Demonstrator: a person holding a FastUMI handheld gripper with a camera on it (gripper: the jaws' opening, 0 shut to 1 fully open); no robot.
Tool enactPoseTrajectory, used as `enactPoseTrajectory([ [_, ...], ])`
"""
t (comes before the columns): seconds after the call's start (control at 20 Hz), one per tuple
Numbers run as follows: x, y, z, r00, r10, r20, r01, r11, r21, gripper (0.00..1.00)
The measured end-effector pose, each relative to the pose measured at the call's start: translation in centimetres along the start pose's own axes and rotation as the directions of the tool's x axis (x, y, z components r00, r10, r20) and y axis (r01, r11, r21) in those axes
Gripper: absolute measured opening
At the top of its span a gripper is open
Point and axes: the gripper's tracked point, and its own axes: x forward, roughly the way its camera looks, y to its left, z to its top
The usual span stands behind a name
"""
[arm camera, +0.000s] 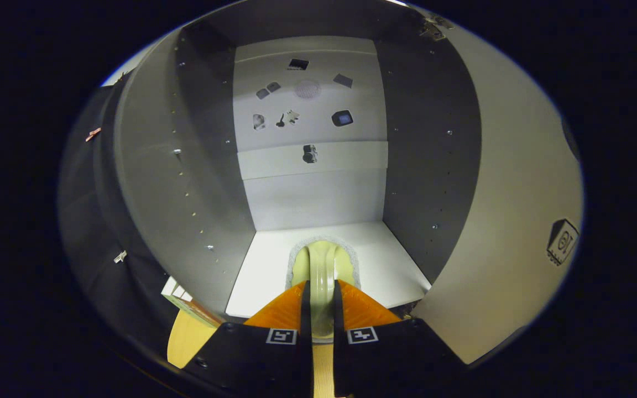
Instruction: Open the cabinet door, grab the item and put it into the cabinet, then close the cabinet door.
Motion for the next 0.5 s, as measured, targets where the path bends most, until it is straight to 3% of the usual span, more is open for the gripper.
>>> enactPoseTrajectory([
  [0.5, 9.5, -0.5, -2.5, 0.994, -0.038, -0.106, 0.04, 0.999, 0.019, 0.18],
])
